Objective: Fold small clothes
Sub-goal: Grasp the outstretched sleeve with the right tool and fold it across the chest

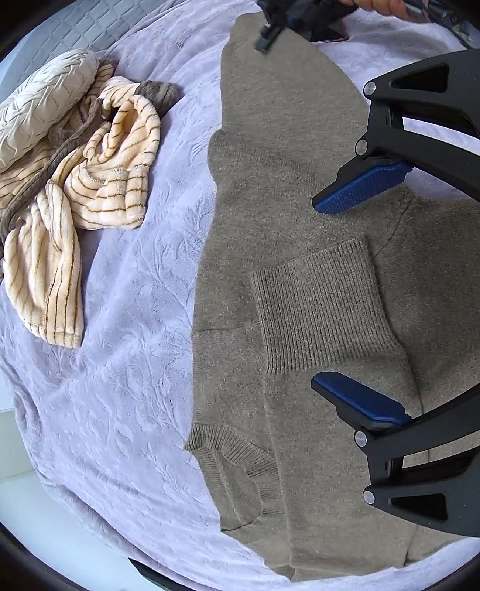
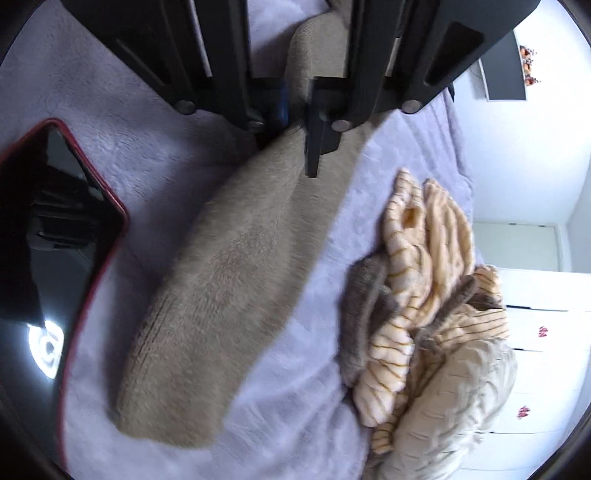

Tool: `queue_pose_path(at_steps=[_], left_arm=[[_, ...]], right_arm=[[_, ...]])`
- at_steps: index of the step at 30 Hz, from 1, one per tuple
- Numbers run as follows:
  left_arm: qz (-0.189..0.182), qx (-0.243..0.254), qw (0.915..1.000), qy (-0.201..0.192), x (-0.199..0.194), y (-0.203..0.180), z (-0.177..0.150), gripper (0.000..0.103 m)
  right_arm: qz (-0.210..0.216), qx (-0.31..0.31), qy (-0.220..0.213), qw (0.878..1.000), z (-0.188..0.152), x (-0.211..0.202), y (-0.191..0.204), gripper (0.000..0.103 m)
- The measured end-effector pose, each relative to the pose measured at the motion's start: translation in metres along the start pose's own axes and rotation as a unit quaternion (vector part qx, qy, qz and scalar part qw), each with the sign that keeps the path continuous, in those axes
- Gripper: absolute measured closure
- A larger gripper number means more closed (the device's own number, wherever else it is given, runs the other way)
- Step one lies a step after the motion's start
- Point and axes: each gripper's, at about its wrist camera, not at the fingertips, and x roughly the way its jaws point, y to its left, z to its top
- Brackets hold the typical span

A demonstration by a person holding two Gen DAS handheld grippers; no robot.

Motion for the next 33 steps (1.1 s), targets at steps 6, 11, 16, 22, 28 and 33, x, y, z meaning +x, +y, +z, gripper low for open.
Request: queue_pose_path(at_steps=[6, 11, 16, 22, 28, 33], left_arm=[[0.002, 0.029, 0.9995, 0.015, 0.010, -0.017, -0.012, 0.015], [0.023, 0.058, 0.9972, 0.042, 0.036, -0.034, -0.023, 0.013], [0.021, 0.087, 0.9955, 0.033, 0.034, -0.038, -0.025, 0.012], [-0.017, 0.049, 0.9986, 0.009, -0.003, 0.004, -0.018, 0.012], [-0.005, 0.010, 0.9998, -0.017, -0.031, 0.080, -0.026, 0.012], [0.027, -0.035, 0.9987, -0.026, -0.045, 0.162, -0.042, 0.012]], right_arm=[[0.066, -0.056, 0.000, 0.996, -0.008, -0.024, 0.047, 0.096], [0.102, -0.090, 0.009, 0.991, -0.027, -0.034, 0.077, 0.096], [0.106, -0.127, 0.024, 0.986, -0.050, -0.031, 0.105, 0.096], [0.097, -0.187, 0.030, 0.977, -0.077, -0.031, 0.149, 0.096], [0.076, -0.297, 0.052, 0.951, -0.128, -0.009, 0.213, 0.096], [0.050, -0.407, 0.096, 0.907, -0.206, 0.040, 0.261, 0.096]])
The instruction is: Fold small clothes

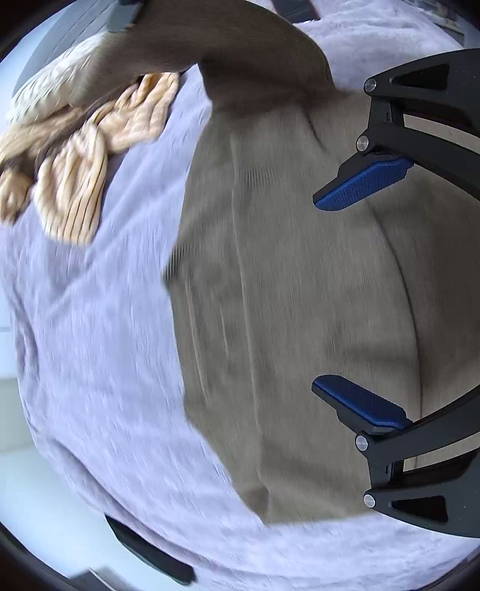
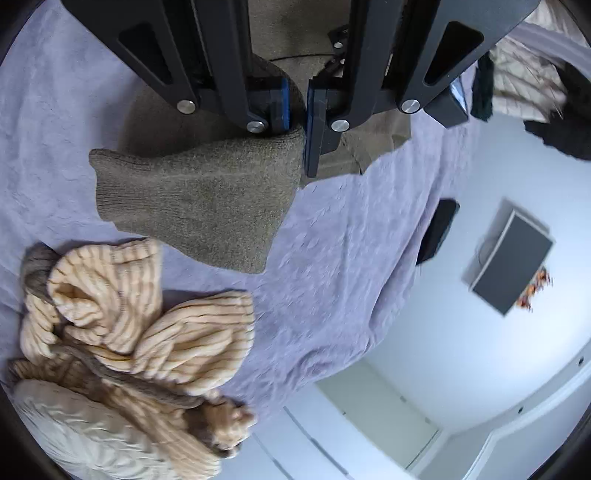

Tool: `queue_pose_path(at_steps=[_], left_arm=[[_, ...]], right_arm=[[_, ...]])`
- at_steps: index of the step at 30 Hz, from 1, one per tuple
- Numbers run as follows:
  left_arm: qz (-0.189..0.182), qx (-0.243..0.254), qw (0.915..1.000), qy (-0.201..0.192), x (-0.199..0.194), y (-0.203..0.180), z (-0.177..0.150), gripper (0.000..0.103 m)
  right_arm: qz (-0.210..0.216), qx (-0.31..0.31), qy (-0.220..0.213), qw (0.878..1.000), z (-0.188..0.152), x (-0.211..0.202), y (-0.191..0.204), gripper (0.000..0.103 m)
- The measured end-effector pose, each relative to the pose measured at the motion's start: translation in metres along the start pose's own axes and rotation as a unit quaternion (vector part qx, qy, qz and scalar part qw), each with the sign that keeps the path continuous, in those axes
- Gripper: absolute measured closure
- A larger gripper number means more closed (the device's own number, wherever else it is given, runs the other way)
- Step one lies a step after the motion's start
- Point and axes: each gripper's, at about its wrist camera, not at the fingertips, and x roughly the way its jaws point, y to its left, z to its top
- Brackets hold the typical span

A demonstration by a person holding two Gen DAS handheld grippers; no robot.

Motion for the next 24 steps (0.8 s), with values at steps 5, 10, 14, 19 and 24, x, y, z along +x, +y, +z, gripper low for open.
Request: queue_pose_path(at_steps=[5, 10, 14, 19, 24], left_arm=[[0.040, -0.043, 0.9982, 0.013, 0.001, 0.079, -0.019, 0.012], [0.054, -0.076, 0.9951, 0.033, 0.001, 0.134, -0.042, 0.012], [0.047, -0.075, 0.9948, 0.050, 0.009, 0.147, -0.056, 0.012], [0.034, -0.089, 0.9935, 0.063, 0.021, 0.150, -0.067, 0.012], [0.022, -0.099, 0.9934, 0.053, 0.016, 0.151, -0.069, 0.012]], right_arm=[[-0.029, -0.121, 0.092, 0.988, -0.047, 0.091, 0.070, 0.096], [-0.094, -0.252, 0.194, 0.943, -0.124, 0.166, 0.108, 0.092], [-0.135, -0.294, 0.220, 0.920, -0.154, 0.177, 0.114, 0.077], [-0.114, -0.245, 0.224, 0.936, -0.146, 0.154, 0.108, 0.063], [-0.062, 0.003, 0.181, 0.982, -0.109, 0.127, 0.040, 0.062]])
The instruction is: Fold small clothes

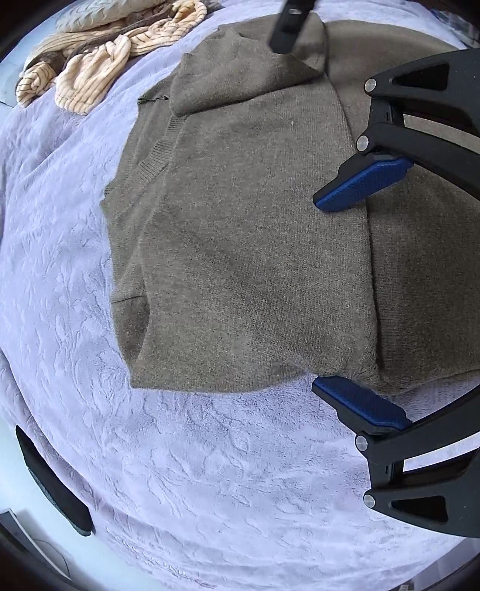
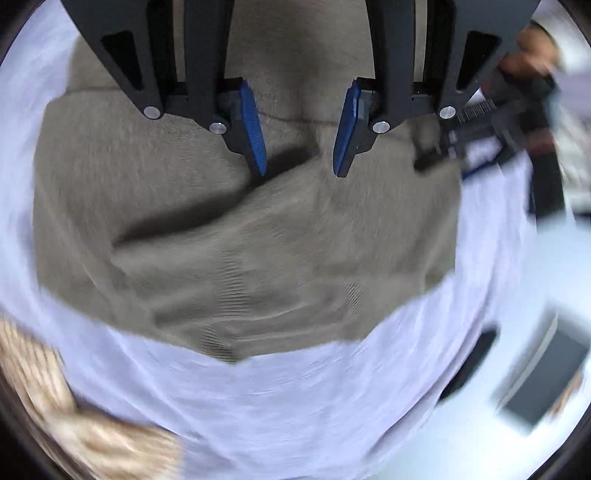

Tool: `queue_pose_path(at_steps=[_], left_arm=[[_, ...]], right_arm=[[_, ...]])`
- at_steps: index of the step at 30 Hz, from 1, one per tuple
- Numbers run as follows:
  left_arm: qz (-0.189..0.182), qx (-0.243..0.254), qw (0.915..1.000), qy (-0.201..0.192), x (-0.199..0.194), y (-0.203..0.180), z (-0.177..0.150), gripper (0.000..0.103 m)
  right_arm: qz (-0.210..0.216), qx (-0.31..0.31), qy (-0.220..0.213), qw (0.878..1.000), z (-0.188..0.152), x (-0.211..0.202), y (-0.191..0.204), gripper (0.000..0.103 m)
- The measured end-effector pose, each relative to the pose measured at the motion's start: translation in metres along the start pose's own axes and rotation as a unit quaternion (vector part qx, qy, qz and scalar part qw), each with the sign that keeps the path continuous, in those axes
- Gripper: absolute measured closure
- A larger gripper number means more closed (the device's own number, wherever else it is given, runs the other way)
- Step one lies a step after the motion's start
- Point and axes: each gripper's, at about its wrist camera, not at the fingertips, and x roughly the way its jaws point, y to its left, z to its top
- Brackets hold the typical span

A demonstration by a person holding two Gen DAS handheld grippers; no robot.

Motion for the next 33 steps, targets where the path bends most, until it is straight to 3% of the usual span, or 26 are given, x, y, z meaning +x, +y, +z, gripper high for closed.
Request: queue_pose_path(at_steps=[3, 6, 7, 8, 10, 14, 17, 20, 21, 23, 25, 26, 30, 33], left_arm=[[0.009, -0.001, 1.0000, 0.004, 0.001, 0.008, -0.003, 0.012], [0.003, -0.005, 0.9998, 0.021, 0.010, 0.010, -0.005, 0.012], [-0.001, -0.009, 0.9998, 0.019, 0.009, 0.011, -0.005, 0.012], [-0.003, -0.009, 0.9998, 0.015, 0.005, 0.012, -0.006, 0.012], [-0.003, -0.009, 0.9999, 0.005, -0.004, 0.021, -0.013, 0.012], [-0.008, -0.028, 0.9995, -0.015, -0.022, 0.044, -0.022, 0.012], [0.003, -0.038, 0.9990, -0.022, -0.031, 0.065, -0.028, 0.012], [0.011, -0.054, 0.9983, -0.022, -0.036, 0.092, -0.033, 0.012], [0.012, -0.058, 0.9980, -0.021, -0.038, 0.100, -0.034, 0.012], [0.016, -0.062, 0.9977, -0.022, -0.041, 0.111, -0.039, 0.012], [0.010, -0.057, 0.9980, -0.023, -0.044, 0.121, -0.041, 0.012], [0.003, -0.053, 0.9984, -0.022, -0.046, 0.123, -0.042, 0.012], [-0.034, -0.029, 0.9988, -0.022, -0.055, 0.113, -0.041, 0.012], [-0.051, -0.011, 0.9982, -0.029, -0.063, 0.100, -0.038, 0.012]], right_arm=[[0.057, 0.130, -0.017, 0.990, 0.004, 0.002, -0.040, 0.062], [0.105, 0.223, -0.035, 0.969, 0.005, 0.010, -0.068, 0.064], [0.109, 0.234, -0.039, 0.965, 0.007, 0.011, -0.070, 0.081], [0.110, 0.236, -0.045, 0.965, 0.010, 0.010, -0.068, 0.090], [0.094, 0.196, -0.054, 0.974, 0.018, 0.005, -0.052, 0.093], [0.042, -0.002, -0.054, 0.998, 0.032, -0.003, 0.043, 0.093], [0.003, -0.151, -0.027, 0.988, 0.014, 0.013, 0.105, 0.093], [-0.028, -0.248, 0.022, 0.968, -0.015, 0.046, 0.141, 0.092], [-0.041, -0.267, 0.041, 0.962, -0.025, 0.057, 0.148, 0.087], [-0.070, -0.285, 0.066, 0.954, -0.042, 0.068, 0.149, 0.079], [-0.062, -0.279, 0.073, 0.955, -0.053, 0.065, 0.148, 0.059], [-0.051, -0.268, 0.072, 0.959, -0.056, 0.059, 0.146, 0.055], [-0.028, -0.182, 0.060, 0.981, -0.054, 0.029, 0.114, 0.052], [-0.025, -0.086, 0.043, 0.995, -0.053, 0.000, 0.066, 0.052]])
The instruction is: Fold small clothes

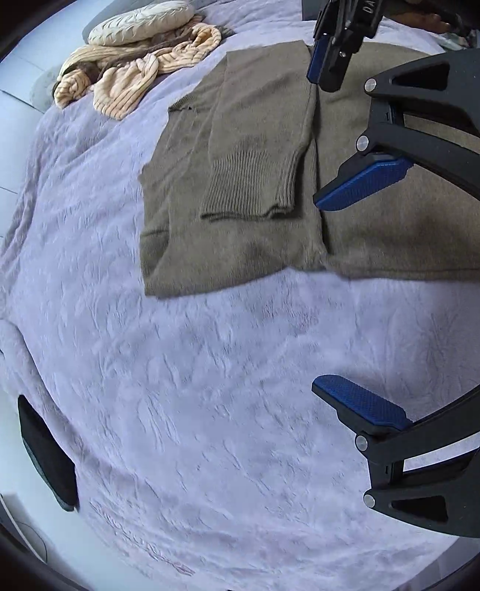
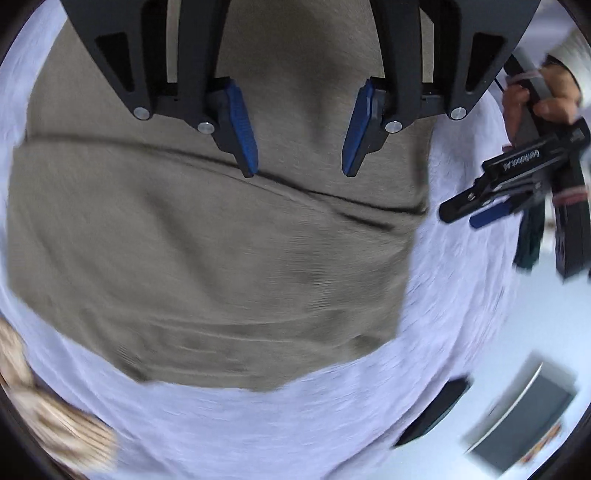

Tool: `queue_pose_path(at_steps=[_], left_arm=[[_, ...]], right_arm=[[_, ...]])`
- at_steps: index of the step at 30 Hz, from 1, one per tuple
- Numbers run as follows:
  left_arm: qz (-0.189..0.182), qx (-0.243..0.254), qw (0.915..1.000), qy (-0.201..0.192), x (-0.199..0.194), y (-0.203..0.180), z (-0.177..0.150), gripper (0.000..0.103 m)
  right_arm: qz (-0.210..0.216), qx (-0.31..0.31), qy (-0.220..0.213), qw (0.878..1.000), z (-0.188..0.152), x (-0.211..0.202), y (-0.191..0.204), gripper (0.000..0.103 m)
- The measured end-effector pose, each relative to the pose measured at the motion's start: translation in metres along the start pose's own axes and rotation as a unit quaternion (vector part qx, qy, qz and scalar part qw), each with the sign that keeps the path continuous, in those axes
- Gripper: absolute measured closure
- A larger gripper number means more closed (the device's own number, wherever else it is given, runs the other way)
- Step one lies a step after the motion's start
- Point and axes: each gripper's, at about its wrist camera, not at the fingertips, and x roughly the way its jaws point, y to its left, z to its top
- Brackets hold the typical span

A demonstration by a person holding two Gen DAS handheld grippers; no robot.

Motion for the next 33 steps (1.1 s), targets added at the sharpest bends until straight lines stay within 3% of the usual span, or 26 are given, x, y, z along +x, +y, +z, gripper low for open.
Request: queue_pose_path(at_steps=[4, 6, 9, 11, 15, 19, 22, 26, 33], left_arm=[[-0.008, 0.008, 0.9999, 0.002, 0.015, -0.031, 0.022, 0.012], [-0.003, 0.006, 1.0000, 0.007, 0.027, -0.042, 0.032, 0.012], [-0.004, 0.004, 1.0000, 0.007, 0.040, -0.054, 0.046, 0.012], [0.003, 0.010, 0.9999, 0.011, 0.052, -0.061, 0.052, 0.012], [0.030, 0.020, 0.9988, 0.034, 0.073, -0.069, 0.053, 0.012], [0.042, 0.028, 0.9981, 0.036, 0.077, -0.075, 0.043, 0.012], [0.044, 0.031, 0.9979, 0.036, 0.081, -0.076, 0.035, 0.012], [0.044, 0.021, 0.9982, 0.036, 0.072, -0.070, 0.034, 0.012], [0.045, 0.019, 0.9987, 0.013, 0.045, -0.050, 0.042, 0.012]], right_arm=[[-0.024, 0.136, -0.030, 0.990, -0.013, -0.033, -0.084, 0.052], [-0.019, 0.222, -0.051, 0.974, -0.028, -0.045, -0.130, 0.052], [0.008, 0.331, -0.086, 0.940, -0.046, -0.058, -0.187, 0.052], [0.030, 0.373, -0.103, 0.922, -0.050, -0.052, -0.210, 0.052], [0.082, 0.407, -0.119, 0.902, -0.048, -0.041, -0.232, 0.052], [0.088, 0.409, -0.147, 0.896, -0.048, -0.052, -0.244, 0.054], [0.081, 0.416, -0.140, 0.895, -0.056, -0.044, -0.255, 0.063], [0.087, 0.429, -0.135, 0.889, -0.061, -0.033, -0.257, 0.063], [0.024, 0.345, -0.092, 0.934, -0.060, -0.061, -0.224, 0.061]])
